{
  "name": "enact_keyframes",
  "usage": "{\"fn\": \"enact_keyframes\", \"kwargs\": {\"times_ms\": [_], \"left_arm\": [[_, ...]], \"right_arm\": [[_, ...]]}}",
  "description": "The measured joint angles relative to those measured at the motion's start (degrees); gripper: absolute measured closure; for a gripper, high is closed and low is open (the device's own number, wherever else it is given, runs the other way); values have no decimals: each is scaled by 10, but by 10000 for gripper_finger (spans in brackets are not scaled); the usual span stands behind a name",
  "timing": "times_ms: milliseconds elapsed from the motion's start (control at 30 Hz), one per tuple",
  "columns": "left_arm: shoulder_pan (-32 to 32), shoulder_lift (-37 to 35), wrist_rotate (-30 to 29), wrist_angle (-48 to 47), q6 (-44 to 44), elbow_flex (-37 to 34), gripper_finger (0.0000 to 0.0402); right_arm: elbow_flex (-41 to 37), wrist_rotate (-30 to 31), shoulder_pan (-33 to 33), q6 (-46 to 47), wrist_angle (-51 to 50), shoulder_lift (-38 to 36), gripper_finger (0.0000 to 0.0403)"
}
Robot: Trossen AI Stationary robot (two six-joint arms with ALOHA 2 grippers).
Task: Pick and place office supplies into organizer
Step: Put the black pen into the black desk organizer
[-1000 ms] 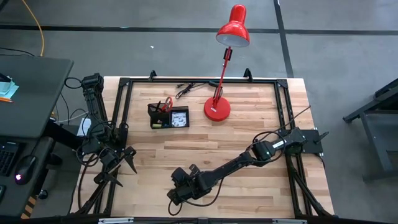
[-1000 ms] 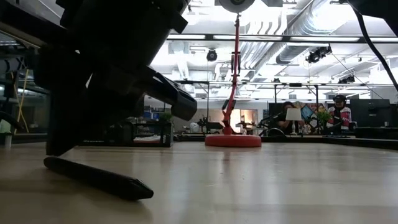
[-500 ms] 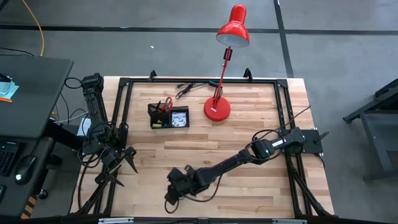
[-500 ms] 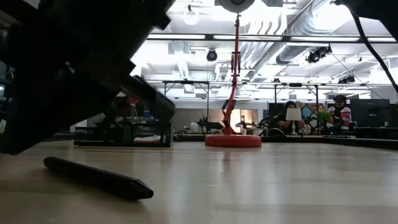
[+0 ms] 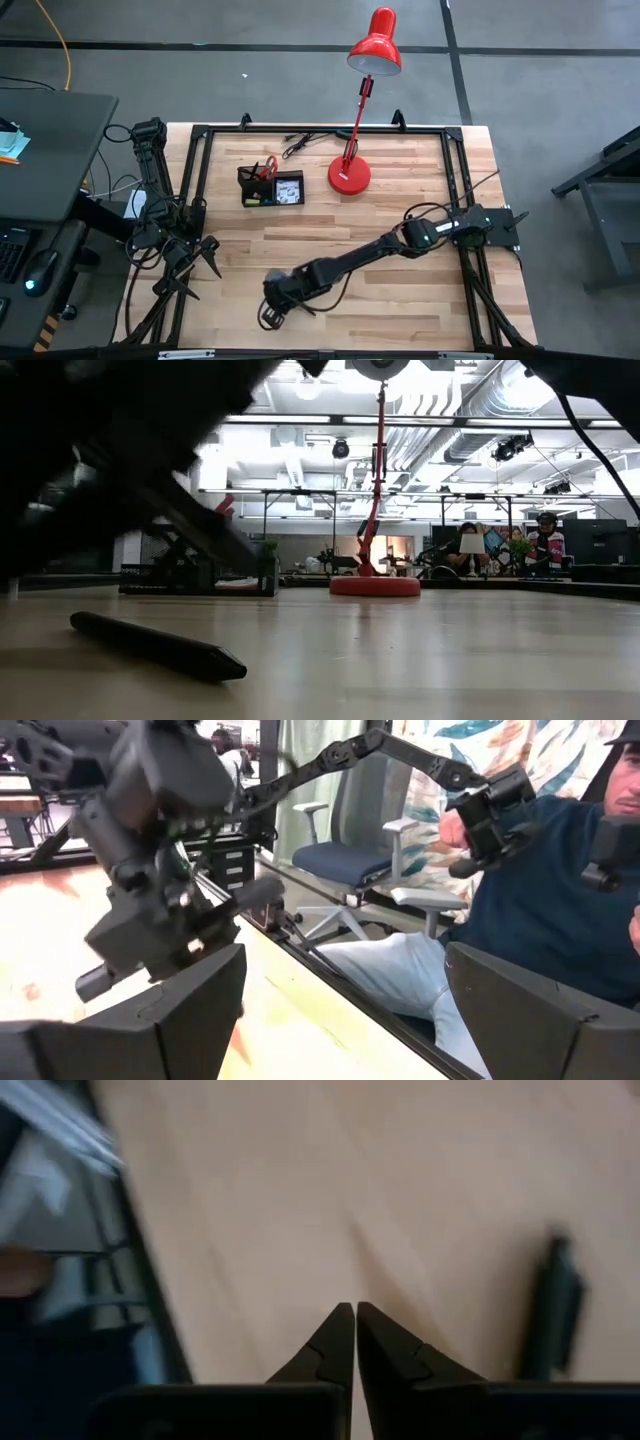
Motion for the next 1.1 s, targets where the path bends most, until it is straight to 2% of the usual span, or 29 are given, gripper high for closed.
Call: {"fn": "enact_keyframes", "kwargs": {"times_ms": [200,267,400,533,700,800,1033,1100], "left_arm": [[0,0,-1,-4,0,0,76],[0,0,-4,-7,-1,0,75],[0,0,-4,-7,-2,0,76],[0,0,-6,-7,-2,0,76],[0,0,-19,-8,-2,0,76],[0,0,-19,-8,-2,0,76],[0,0,-19,-8,-2,0,76],[0,0,-19,-8,-2,0,76]], "right_arm": [[1,3,-4,-30,24,-32,391],[1,9,-5,-25,-21,-45,391],[1,-10,-16,47,-160,-66,391],[1,0,-23,56,-223,-81,391],[1,-8,-26,22,-224,-82,391],[1,-22,-39,47,-226,-82,391],[1,-77,-35,29,-105,-78,395],[1,-61,-38,30,-95,-80,399]]}}
